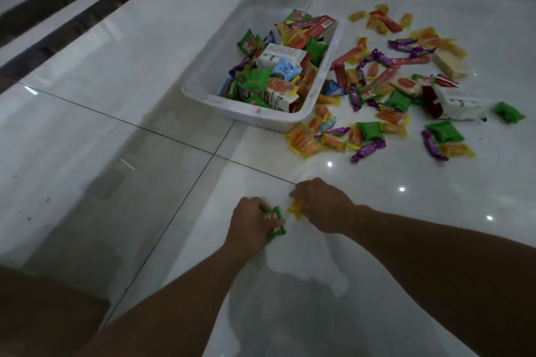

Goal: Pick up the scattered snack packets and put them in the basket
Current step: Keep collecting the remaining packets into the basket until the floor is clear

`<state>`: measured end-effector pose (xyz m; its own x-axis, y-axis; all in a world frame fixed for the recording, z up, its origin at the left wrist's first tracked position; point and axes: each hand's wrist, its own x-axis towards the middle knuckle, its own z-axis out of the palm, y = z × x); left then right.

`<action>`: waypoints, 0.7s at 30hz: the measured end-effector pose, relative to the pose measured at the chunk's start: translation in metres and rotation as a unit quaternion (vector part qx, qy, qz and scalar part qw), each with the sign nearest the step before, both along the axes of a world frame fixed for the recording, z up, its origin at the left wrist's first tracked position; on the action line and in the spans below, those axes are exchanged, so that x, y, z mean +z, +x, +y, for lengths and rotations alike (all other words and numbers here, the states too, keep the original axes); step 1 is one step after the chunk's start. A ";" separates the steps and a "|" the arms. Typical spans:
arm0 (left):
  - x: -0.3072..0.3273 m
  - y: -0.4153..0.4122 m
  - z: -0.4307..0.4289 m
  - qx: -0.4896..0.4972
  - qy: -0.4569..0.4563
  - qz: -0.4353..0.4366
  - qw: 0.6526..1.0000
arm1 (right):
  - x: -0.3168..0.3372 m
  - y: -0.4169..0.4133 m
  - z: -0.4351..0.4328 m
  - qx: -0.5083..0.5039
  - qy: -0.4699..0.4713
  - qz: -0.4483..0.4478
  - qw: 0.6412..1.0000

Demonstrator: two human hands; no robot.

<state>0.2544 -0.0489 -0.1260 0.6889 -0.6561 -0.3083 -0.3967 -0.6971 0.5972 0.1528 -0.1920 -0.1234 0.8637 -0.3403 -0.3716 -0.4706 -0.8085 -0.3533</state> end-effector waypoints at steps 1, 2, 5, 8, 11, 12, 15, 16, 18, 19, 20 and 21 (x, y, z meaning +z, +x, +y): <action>-0.001 0.001 0.003 0.008 -0.011 0.013 1.000 | 0.000 0.001 0.001 0.030 -0.044 0.000 0.999; 0.000 0.001 0.005 0.020 -0.023 0.027 0.999 | 0.000 0.002 0.002 0.048 -0.084 -0.006 0.995; 0.000 0.006 0.012 0.049 -0.039 0.052 0.997 | 0.002 0.007 0.003 0.049 -0.136 -0.005 0.990; 0.001 0.009 0.018 0.068 -0.041 0.068 0.995 | 0.003 0.007 0.005 0.011 -0.131 -0.016 0.991; 0.008 0.010 0.019 0.101 -0.049 0.099 0.989 | 0.008 0.005 0.006 -0.053 -0.114 -0.051 0.991; 0.012 0.010 0.019 0.110 -0.059 0.103 0.987 | 0.011 0.004 0.005 -0.068 -0.103 -0.058 0.991; 0.027 0.011 0.014 0.129 -0.086 0.103 0.982 | 0.023 0.002 0.004 -0.110 -0.071 -0.102 0.986; 0.033 0.011 0.012 0.135 -0.094 0.103 0.981 | 0.028 0.001 0.003 -0.127 -0.054 -0.122 0.983; 0.046 0.012 0.005 0.151 -0.112 0.104 0.977 | 0.040 -0.003 0.001 -0.150 -0.024 -0.150 0.977; 0.052 0.012 0.003 0.158 -0.125 0.106 0.974 | 0.046 -0.004 -0.001 -0.157 -0.013 -0.157 0.975; 0.059 0.013 0.000 0.161 -0.139 0.106 0.971 | 0.053 -0.005 -0.003 -0.163 -0.004 -0.166 0.973; 0.066 0.014 -0.003 0.161 -0.148 0.102 0.970 | 0.059 -0.006 -0.006 -0.170 0.002 -0.175 0.970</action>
